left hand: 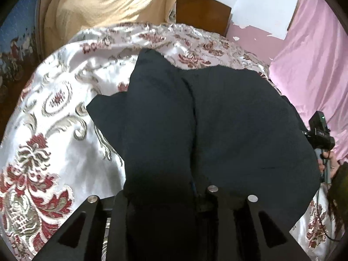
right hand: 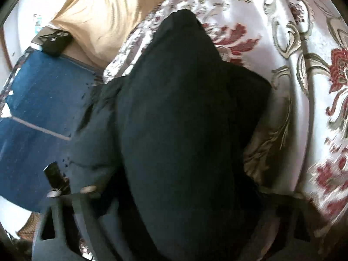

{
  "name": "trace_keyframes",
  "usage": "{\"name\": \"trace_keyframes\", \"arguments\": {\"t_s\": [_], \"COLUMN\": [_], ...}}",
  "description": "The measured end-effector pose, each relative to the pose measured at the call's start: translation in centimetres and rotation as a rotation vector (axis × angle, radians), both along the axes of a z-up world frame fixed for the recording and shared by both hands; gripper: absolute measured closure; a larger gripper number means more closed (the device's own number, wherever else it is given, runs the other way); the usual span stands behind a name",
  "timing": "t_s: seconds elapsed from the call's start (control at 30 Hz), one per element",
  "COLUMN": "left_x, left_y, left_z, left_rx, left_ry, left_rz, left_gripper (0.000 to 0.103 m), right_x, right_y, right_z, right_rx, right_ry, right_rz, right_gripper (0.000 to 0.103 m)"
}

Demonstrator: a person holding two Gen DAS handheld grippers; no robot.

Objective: Fold large clothes

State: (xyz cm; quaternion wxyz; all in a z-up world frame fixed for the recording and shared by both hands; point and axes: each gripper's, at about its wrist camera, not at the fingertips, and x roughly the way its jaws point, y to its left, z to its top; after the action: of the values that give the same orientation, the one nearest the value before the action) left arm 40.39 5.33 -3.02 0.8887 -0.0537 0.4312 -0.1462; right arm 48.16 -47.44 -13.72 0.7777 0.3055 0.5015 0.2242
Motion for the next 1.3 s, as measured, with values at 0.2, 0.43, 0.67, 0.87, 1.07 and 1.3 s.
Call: {"name": "trace_keyframes", "arguments": {"t_s": [0.2,0.43,0.67,0.87,1.07,1.3], "left_x": [-1.7,-5.7,-9.7,-10.0,-10.0,-11.1], "left_y": [-0.8,0.1,0.7,1.4,1.4,1.7], "left_z": [3.9,7.4,7.4,4.3,3.6,3.5], "left_rx": [0.021,0.036,0.060,0.043,0.078,0.112], "left_ry": [-0.051,-0.067,-0.055,0.005,0.063,0.070], "left_rz": [0.029,0.029,0.029,0.067,0.108,0.203], "left_gripper": [0.085,0.085,0.085,0.081,0.067,0.027], "right_x": [-3.4,-8.2,-12.4,-13.4,-13.0,-13.9], "right_y": [2.3,5.5,4.1,4.5,4.7,5.8], "right_z": [6.1,12.3,13.8,11.1,9.8,10.0], "right_rx": [-0.092,-0.155,-0.155,-0.274,-0.399,-0.495], "right_ry": [-0.093,-0.153,-0.154,-0.100,-0.072,-0.102], "right_rz": [-0.032,0.014,0.029,-0.011,-0.057,-0.106], "right_gripper": [0.079,0.082,0.082,0.075,0.043,0.023]}}
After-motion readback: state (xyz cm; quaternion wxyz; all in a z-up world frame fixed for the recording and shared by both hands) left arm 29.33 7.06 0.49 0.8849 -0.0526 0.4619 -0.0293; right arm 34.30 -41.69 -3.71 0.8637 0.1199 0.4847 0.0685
